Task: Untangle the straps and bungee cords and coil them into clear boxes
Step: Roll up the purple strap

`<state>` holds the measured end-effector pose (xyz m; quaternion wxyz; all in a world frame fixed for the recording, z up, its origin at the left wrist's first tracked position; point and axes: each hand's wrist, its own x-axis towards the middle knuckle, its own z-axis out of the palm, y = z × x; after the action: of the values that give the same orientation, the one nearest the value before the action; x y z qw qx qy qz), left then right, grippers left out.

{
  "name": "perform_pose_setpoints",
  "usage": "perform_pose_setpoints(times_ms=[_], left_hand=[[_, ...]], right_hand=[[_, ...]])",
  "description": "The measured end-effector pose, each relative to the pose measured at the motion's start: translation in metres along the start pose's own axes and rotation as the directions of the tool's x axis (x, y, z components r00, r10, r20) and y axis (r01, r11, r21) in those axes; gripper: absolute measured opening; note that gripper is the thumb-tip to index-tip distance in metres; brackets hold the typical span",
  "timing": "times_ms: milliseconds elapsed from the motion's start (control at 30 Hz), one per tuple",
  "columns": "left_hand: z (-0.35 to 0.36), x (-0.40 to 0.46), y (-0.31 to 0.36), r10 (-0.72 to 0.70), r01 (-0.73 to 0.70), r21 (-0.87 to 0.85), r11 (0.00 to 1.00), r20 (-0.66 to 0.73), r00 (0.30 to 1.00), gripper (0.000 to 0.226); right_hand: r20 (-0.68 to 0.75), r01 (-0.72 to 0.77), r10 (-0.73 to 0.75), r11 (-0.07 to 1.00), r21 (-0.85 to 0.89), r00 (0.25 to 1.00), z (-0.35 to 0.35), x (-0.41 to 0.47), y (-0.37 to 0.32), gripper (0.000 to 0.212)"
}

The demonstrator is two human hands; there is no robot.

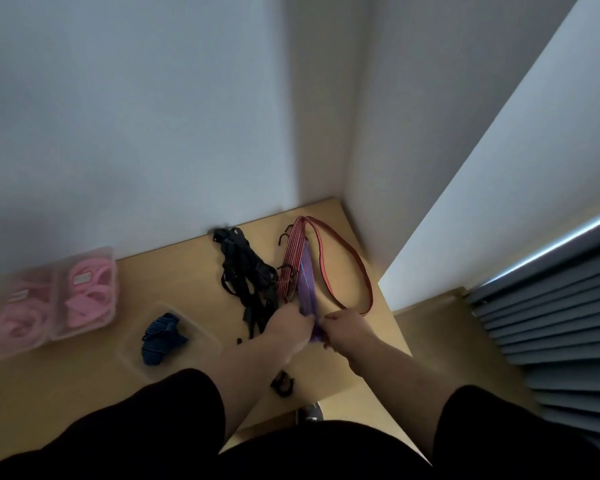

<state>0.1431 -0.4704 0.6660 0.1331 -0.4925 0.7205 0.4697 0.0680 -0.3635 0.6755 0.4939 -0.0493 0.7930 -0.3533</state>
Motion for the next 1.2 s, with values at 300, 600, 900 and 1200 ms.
perform_pose_setpoints(times_ms=[300,600,900,1200], left_hand=[[-0.007,-0.011,-0.008,-0.1,0.214,-0.613,0.76,0.216,0.971,0.012],[-0.053,-0.036,0.013,0.194,-0.13,-0.581,0.803,0.05,0.98,0.006],[-0.087,-0.089,0.012,0.441,-0.327,-0.434,0.839,0.193,0.876,0.014],[-0.088,-0.1,-0.001,0.323,-0.173,-0.425,0.888,0.311,0.894,0.005]], right_hand=[[0.137,0.024,-0.046,0.987,0.161,0.99,-0.013,-0.004,0.001,0.019],[0.103,0.112,-0.152,0.94,0.321,0.983,-0.018,-0.009,-0.045,0.047],[0.325,-0.134,-0.116,0.746,0.652,0.939,-0.01,-0.028,-0.095,0.04],[-0.067,0.02,-0.002,0.959,0.282,0.998,0.002,-0.009,-0.098,0.018]])
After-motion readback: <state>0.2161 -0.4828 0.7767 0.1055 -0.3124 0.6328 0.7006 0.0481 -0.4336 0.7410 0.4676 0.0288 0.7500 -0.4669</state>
